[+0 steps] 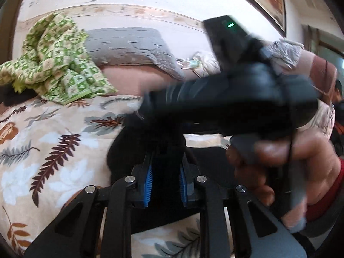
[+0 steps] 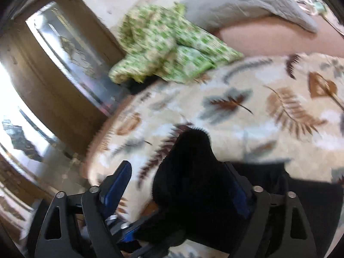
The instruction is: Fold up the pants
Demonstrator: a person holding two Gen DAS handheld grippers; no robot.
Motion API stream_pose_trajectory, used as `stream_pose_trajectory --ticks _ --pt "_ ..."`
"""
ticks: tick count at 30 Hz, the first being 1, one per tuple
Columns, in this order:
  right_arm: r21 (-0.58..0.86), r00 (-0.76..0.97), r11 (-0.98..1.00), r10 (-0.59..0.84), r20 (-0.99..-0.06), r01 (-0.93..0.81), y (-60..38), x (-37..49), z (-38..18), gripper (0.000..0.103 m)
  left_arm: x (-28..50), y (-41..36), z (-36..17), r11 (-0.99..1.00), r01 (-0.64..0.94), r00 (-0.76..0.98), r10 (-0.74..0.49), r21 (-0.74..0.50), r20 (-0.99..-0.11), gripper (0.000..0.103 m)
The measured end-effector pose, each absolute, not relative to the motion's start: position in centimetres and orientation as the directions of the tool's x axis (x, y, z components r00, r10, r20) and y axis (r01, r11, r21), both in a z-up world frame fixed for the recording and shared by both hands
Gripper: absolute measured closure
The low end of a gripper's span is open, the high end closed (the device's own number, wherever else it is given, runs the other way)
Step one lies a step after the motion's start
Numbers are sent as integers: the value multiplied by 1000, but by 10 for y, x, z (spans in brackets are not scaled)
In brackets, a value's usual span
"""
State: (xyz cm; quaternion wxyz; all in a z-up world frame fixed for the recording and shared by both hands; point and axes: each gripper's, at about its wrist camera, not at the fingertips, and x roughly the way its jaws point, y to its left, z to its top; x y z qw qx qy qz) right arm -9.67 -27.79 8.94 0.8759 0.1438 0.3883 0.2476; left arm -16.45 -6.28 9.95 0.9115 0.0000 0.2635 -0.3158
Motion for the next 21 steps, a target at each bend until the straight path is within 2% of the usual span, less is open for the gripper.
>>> stream_pose_trajectory --ticks 1,3,5,6,7,10,13,21 --pt "431 589 845 531 -609 -316 -284 -99 86 89 -166 -63 100 789 590 648 -589 -172 -482 85" --pt "463 605 831 546 -579 -307 -301 -104 84 89 -170 -57 105 754 620 614 -639 -217 -463 80" --pt "442 638 843 527 -561 -306 -319 -114 90 90 -173 -51 112 714 652 586 -688 -254 -429 61" --pt "434 652 849 516 -555 -302 -326 -118 93 90 -175 -47 116 707 658 589 -698 -260 -406 48" --pt "436 666 851 510 -545 -294 -336 -122 97 90 -176 -44 118 705 659 596 -702 -261 -390 46" --pt "444 715 858 478 -510 -257 -372 -137 106 90 -169 -35 120 714 641 607 -696 -281 -384 46" --pt "436 739 876 433 -516 -208 -401 -145 105 90 -151 -35 109 747 580 602 -661 -325 -447 46" --pt "343 686 938 225 -692 39 -446 -129 34 90 -139 -77 71 778 570 540 -597 -264 -593 46"
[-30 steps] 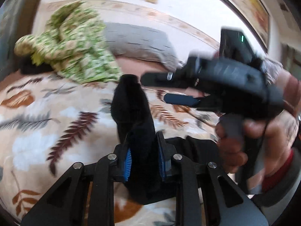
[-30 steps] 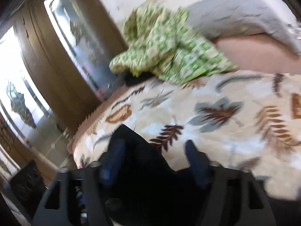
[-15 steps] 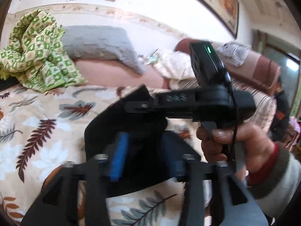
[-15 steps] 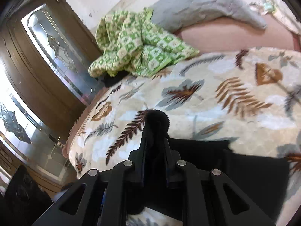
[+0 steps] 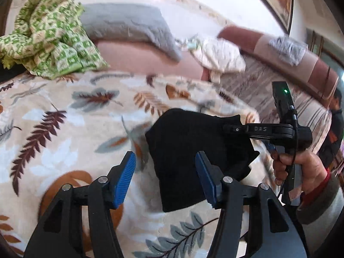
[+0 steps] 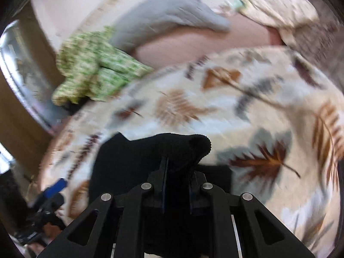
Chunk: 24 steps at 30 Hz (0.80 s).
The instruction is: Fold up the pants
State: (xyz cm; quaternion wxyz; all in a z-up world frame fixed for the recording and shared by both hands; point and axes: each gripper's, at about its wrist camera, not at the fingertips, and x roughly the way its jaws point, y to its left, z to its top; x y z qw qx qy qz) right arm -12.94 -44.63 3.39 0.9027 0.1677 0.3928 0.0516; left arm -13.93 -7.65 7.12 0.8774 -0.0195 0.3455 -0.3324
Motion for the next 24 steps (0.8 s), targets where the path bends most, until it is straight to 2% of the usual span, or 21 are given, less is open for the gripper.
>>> stream_pose_trajectory --ticks 2,12,14,17,22,24 --pt "344 669 938 229 -707 43 -450 -127 20 90 -138 -84 64 784 565 525 -583 -258 -620 46" --pt "333 679 943 252 -690 -12 -444 -125 29 90 -112 -104 86 779 560 524 -597 -283 -607 45" --pt "336 678 942 256 -689 -13 -444 -125 29 90 -101 -117 83 800 547 531 -560 -247 -636 45" --pt "300 679 954 231 -696 -18 -444 -127 31 90 -77 -134 61 841 504 490 -467 -198 -736 44" --pt "218 644 976 170 -746 -5 -443 -120 8 85 -70 -134 29 850 476 442 -454 -228 -773 41" --pt "239 655 971 173 -736 12 -450 -125 11 81 -73 -134 33 848 486 454 -453 -213 -767 41"
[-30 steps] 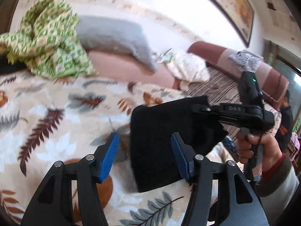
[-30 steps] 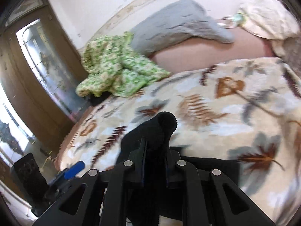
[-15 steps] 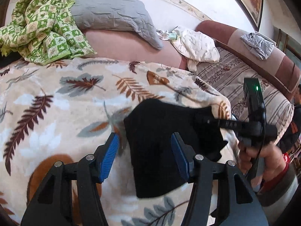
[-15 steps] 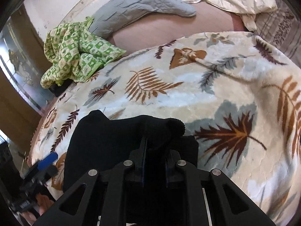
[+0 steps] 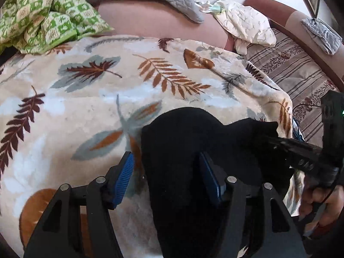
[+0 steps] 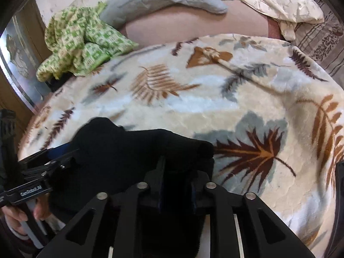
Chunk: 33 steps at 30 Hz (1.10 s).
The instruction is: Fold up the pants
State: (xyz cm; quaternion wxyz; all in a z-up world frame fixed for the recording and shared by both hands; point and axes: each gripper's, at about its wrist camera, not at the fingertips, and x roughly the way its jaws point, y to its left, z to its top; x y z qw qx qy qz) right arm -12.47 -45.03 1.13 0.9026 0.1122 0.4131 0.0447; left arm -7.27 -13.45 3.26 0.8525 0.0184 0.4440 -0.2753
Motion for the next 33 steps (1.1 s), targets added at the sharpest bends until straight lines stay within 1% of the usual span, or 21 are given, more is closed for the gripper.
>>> stream_pose_trajectory --ticks 1,2,4,7,8,10,12,13,15,16,17,19,24,27,29,31,32,33 --pt "252 661 967 170 -731 30 -455 -129 17 74 -75 -134 35 847 491 460 -451 -204 -765 41" --pt "248 669 968 158 -727 41 -459 -133 21 73 -76 -134 36 847 492 465 -450 -200 -763 41" --pt "235 704 970 129 -698 56 -461 -145 38 71 -76 -133 35 848 485 461 -454 -212 -762 41" --pt "264 728 964 192 -658 -17 -448 -154 54 71 -78 -132 34 853 472 460 -455 -224 -762 41" --pt "257 722 965 211 -659 -47 -439 -155 54 71 -79 -132 34 853 470 460 -455 -225 -762 41" --pt "235 682 968 228 -695 -85 -423 -159 43 71 -81 -132 34 854 470 465 -454 -223 -760 41" --pt "180 651 981 183 -736 -71 -416 -172 26 71 -82 -132 33 853 472 465 -455 -221 -760 39" --pt "151 656 986 161 -738 -72 -415 -181 21 70 -82 -131 33 853 473 465 -455 -221 -760 38" --pt "106 651 993 116 -750 -55 -417 -196 15 63 -82 -130 34 850 474 459 -462 -231 -759 35" --pt "112 644 993 107 -757 -34 -422 -199 13 50 -83 -129 34 851 471 458 -461 -233 -760 35" --pt "145 645 989 125 -754 -22 -428 -202 15 48 -84 -128 35 852 468 457 -461 -235 -760 35" --pt "201 670 979 159 -726 -14 -436 -204 25 48 -88 -126 40 852 468 462 -464 -237 -756 35" --pt "144 727 990 93 -681 9 -436 -186 50 48 -100 -122 47 850 475 486 -470 -229 -737 35" --pt "159 745 987 126 -655 -28 -423 -161 58 54 -98 -125 41 860 468 485 -444 -206 -753 35" --pt "170 744 984 149 -651 -48 -415 -146 57 61 -97 -126 36 864 461 479 -435 -204 -763 35" --pt "156 719 986 148 -679 -56 -408 -128 45 65 -97 -127 32 864 460 476 -434 -204 -765 34" --pt "146 699 988 132 -703 -39 -407 -121 35 71 -97 -127 31 864 460 475 -434 -204 -765 33" --pt "147 674 989 118 -729 -14 -410 -113 23 73 -96 -127 29 863 462 471 -436 -207 -767 33"
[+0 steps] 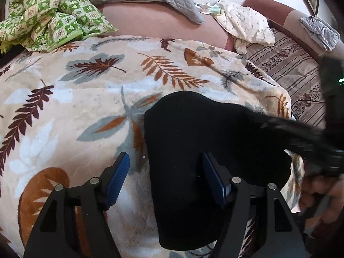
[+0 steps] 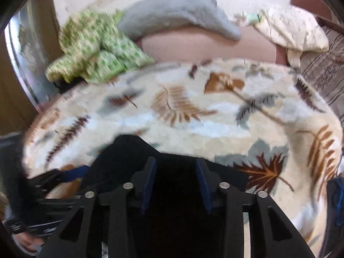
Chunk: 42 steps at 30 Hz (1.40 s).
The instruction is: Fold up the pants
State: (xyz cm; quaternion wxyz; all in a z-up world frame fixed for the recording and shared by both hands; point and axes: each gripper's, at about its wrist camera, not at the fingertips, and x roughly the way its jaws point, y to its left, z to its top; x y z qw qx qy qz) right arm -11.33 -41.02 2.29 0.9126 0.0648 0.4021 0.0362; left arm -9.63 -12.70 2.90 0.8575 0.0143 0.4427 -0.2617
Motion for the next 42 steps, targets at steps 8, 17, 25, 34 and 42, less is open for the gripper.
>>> stream_pose_trajectory --ticks 8,17,25,34,42 --pt "114 671 993 97 -735 -19 -411 -146 25 72 -99 -127 31 865 459 477 -433 -204 -765 33" --pt "3 683 1000 13 -731 -15 -400 -185 17 71 -101 -122 31 865 441 482 -452 -238 -750 32" --pt "-12 729 1000 -16 -684 12 -406 -203 44 59 -111 -118 52 868 454 542 -450 -203 -710 32" --pt "-22 733 999 -48 -679 44 -411 -205 47 51 -116 -114 61 865 461 559 -457 -199 -691 32" --pt "-12 731 998 -52 -680 60 -415 -206 46 51 -118 -109 63 871 451 570 -451 -197 -687 30"
